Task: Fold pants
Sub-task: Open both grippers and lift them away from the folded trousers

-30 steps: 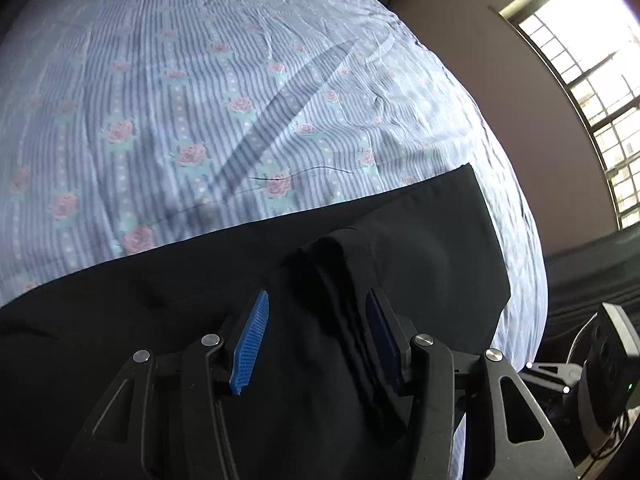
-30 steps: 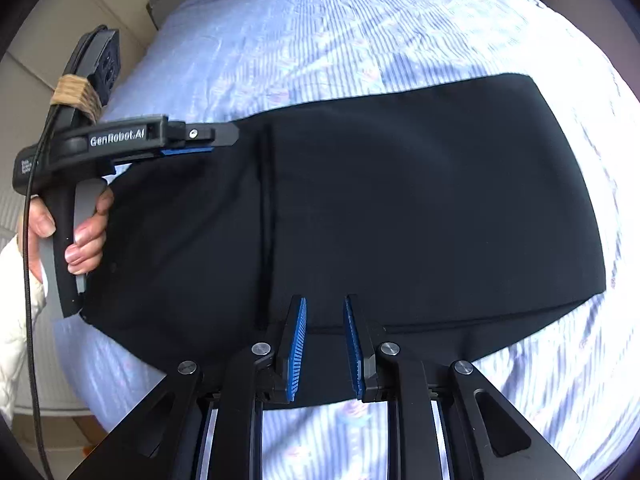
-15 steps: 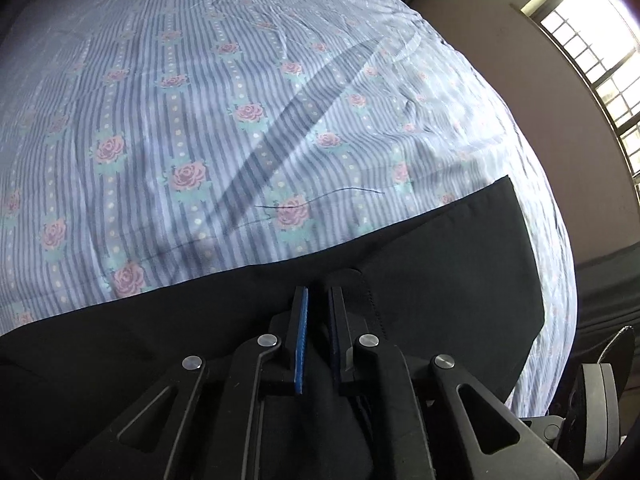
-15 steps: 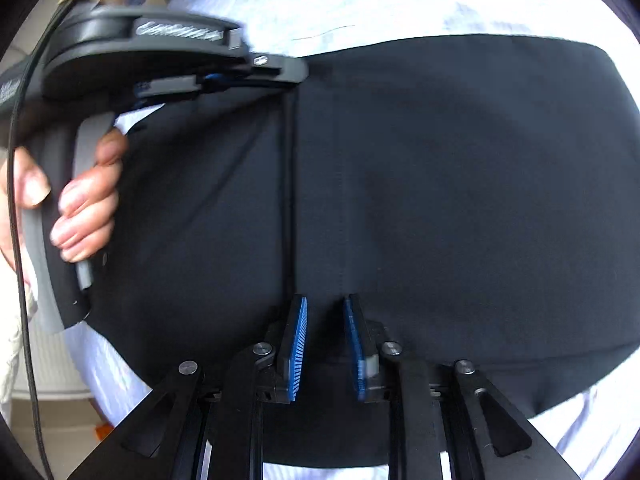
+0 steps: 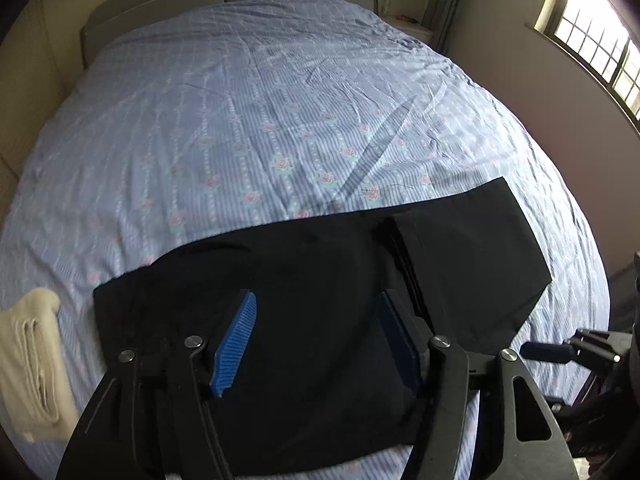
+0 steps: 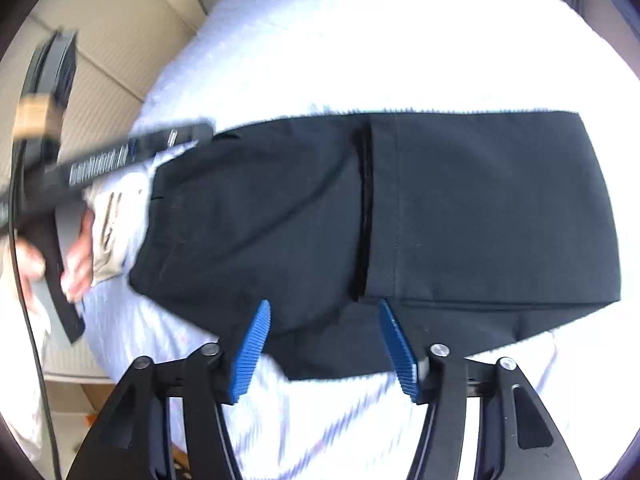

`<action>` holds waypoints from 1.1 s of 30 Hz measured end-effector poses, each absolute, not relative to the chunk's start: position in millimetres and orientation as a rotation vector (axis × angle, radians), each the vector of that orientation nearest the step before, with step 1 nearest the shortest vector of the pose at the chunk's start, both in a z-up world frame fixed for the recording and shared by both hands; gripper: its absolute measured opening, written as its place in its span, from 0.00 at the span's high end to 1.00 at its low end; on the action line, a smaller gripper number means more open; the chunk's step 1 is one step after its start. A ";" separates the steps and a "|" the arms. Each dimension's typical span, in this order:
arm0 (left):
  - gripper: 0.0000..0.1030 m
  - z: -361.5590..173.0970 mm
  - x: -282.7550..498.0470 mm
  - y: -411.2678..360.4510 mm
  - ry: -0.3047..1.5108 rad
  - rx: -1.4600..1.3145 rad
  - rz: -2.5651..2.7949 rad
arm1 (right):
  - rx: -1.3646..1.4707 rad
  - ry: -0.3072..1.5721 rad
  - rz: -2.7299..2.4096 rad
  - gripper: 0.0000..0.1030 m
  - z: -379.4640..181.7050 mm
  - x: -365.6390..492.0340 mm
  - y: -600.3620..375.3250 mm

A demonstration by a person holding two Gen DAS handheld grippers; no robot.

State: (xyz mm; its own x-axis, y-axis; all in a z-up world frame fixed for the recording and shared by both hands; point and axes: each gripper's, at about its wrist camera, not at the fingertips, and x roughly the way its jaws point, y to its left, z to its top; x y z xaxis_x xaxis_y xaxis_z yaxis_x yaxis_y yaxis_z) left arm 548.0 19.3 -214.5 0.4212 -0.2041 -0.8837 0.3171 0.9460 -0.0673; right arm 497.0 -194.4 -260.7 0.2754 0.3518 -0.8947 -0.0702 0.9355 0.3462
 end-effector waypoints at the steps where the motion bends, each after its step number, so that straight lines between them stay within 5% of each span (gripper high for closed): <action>1: 0.34 -206.3 530.2 26.5 1.085 0.096 -0.310 | 0.247 1.250 0.295 0.37 -248.6 490.3 -191.9; 6: 0.27 -174.9 439.1 52.9 1.067 -0.024 -0.191 | 0.166 1.160 0.397 0.28 -189.8 456.8 -177.6; 17: 0.26 -147.4 332.0 119.8 1.044 -0.213 -0.053 | 0.117 1.056 0.474 0.27 -138.1 398.0 -131.3; 33: 0.29 -198.3 358.7 290.0 1.081 -0.385 -0.236 | 0.017 1.125 0.377 0.27 -159.4 387.2 44.1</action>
